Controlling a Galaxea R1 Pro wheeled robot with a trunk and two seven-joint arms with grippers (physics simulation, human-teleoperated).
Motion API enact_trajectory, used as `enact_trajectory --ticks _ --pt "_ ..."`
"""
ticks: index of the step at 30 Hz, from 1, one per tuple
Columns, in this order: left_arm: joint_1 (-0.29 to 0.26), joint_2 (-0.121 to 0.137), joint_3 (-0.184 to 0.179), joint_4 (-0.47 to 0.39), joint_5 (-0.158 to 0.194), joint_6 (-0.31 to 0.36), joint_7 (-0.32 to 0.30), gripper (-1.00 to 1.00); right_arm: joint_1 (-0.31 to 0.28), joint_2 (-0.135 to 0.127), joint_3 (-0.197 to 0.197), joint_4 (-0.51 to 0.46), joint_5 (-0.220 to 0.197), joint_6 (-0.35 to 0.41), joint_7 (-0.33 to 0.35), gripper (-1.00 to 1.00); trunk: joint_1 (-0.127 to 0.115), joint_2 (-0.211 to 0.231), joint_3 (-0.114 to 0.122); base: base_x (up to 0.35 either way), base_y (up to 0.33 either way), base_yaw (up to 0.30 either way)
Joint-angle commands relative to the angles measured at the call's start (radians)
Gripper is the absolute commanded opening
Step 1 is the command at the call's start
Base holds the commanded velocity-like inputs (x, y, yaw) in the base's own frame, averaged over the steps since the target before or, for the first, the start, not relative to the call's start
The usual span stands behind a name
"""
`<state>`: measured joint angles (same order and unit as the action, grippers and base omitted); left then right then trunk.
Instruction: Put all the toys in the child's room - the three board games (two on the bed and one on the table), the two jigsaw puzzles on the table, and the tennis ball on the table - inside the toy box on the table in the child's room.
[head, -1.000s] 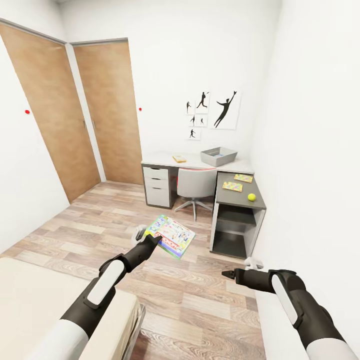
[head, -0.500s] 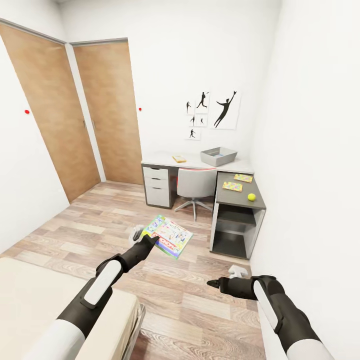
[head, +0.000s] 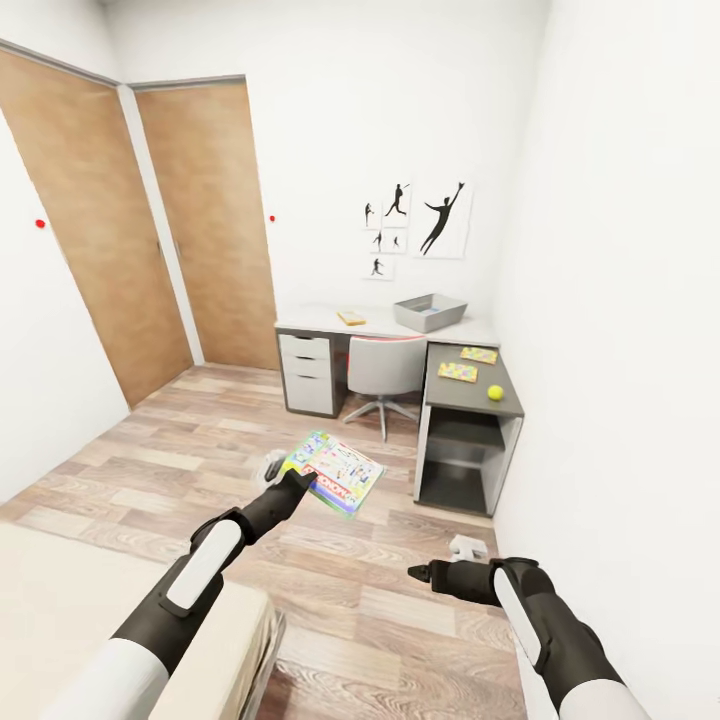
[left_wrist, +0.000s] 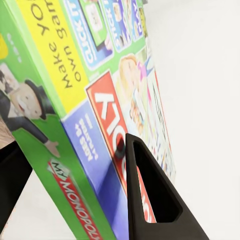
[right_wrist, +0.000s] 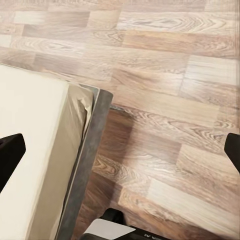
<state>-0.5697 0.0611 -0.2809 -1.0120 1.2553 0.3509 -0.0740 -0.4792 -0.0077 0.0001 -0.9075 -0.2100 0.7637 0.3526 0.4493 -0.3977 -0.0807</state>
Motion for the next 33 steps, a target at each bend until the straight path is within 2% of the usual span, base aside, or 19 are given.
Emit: enact_trajectory --ticks 1,9,25,33 --pt "-0.001 0.001 -0.001 0.000 0.006 0.002 -0.001 -1.00 -0.001 0.000 0.000 -0.001 -0.002 0.005 0.001 1.00 0.001 -0.002 -0.002 0.000 0.000 -0.226" --pt "-0.001 0.000 -0.001 0.000 0.006 0.002 -0.001 -1.00 -0.001 -0.001 -0.001 -0.001 -0.002 0.004 0.001 1.00 0.001 -0.002 -0.002 0.000 0.000 -0.217" --pt "-0.001 0.000 -0.002 -0.001 0.006 0.002 0.000 -1.00 -0.001 0.000 0.000 -0.003 -0.002 0.002 0.000 1.00 0.001 -0.002 -0.002 0.000 0.003 -0.034" --pt "-0.001 0.000 -0.003 -0.002 0.006 0.002 0.000 -1.00 -0.001 0.001 0.000 -0.003 -0.002 0.003 0.000 1.00 0.001 -0.002 -0.002 0.024 0.080 -0.173"
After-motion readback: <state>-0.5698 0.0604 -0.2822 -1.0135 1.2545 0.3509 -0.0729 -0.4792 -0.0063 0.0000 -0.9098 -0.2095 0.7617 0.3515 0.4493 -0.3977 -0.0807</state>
